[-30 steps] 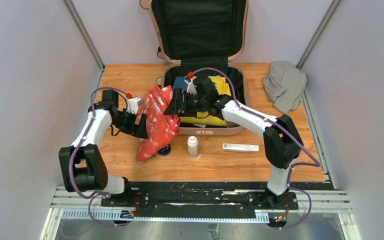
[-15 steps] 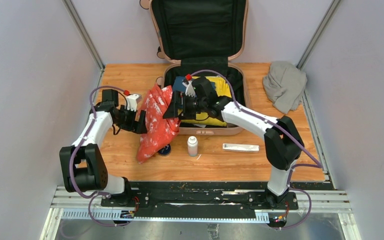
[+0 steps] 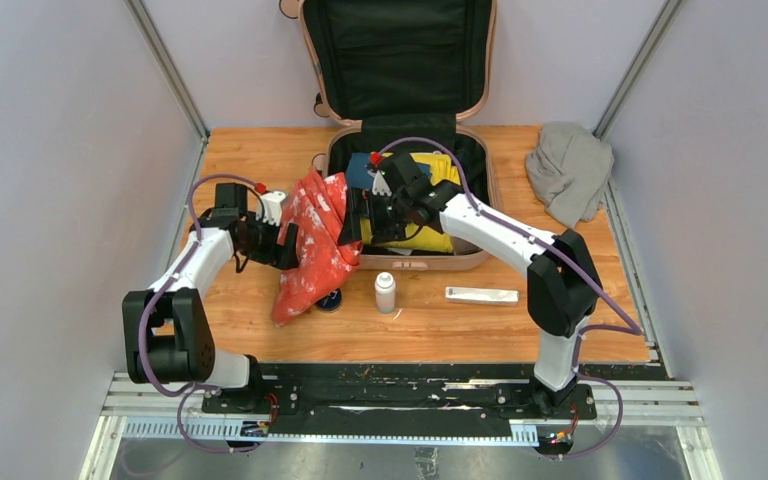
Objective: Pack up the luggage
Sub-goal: Pick up the clothes at the center of the board.
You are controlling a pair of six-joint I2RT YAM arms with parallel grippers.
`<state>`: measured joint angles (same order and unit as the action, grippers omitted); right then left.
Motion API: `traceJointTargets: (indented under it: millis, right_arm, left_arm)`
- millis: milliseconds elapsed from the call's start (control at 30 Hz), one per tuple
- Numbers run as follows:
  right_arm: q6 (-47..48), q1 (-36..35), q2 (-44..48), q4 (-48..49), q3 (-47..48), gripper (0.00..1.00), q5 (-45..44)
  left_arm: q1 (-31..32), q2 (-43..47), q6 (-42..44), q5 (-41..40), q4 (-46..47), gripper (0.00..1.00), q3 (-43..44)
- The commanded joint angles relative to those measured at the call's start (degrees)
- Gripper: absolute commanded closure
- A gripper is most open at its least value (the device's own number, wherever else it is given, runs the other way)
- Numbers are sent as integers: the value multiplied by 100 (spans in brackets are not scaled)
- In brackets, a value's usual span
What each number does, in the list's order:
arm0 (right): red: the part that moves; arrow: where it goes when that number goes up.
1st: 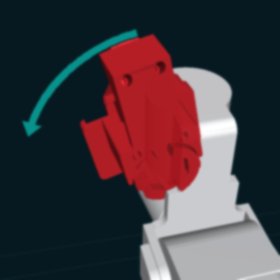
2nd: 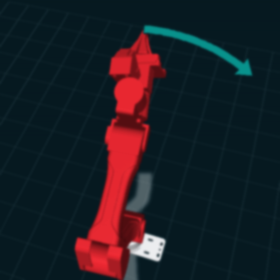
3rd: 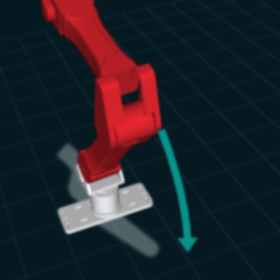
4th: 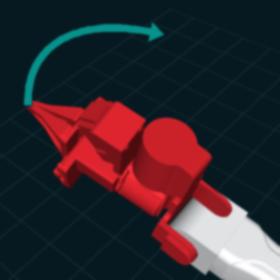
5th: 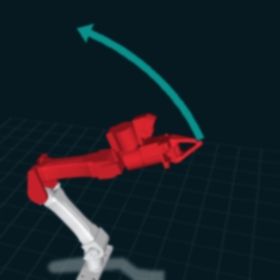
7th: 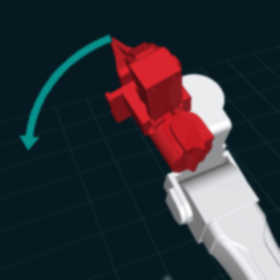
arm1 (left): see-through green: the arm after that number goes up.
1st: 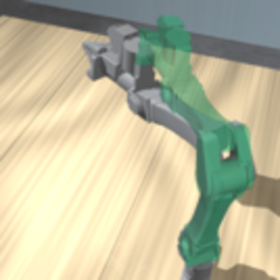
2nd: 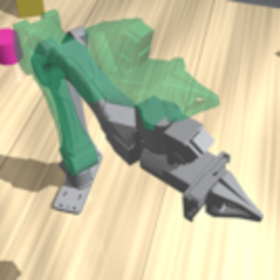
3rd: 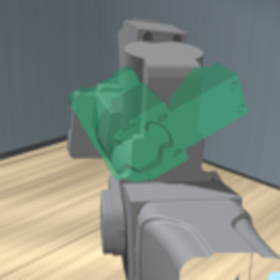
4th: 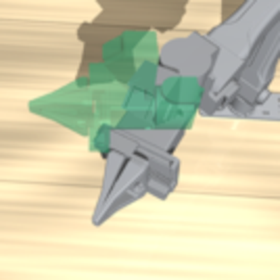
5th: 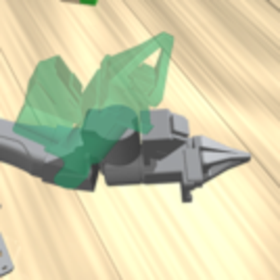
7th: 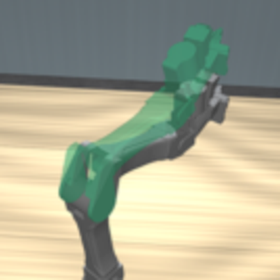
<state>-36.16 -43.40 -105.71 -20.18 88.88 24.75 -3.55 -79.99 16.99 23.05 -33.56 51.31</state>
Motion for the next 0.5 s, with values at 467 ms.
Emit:
traceJointTargets:
  millis: [467]
  right_arm:
    - [-2621, -75, 7, 3467, -1327, 0, 2088]
  left_arm:
    - [256, -103, -46, -92, 321, 13, -78]
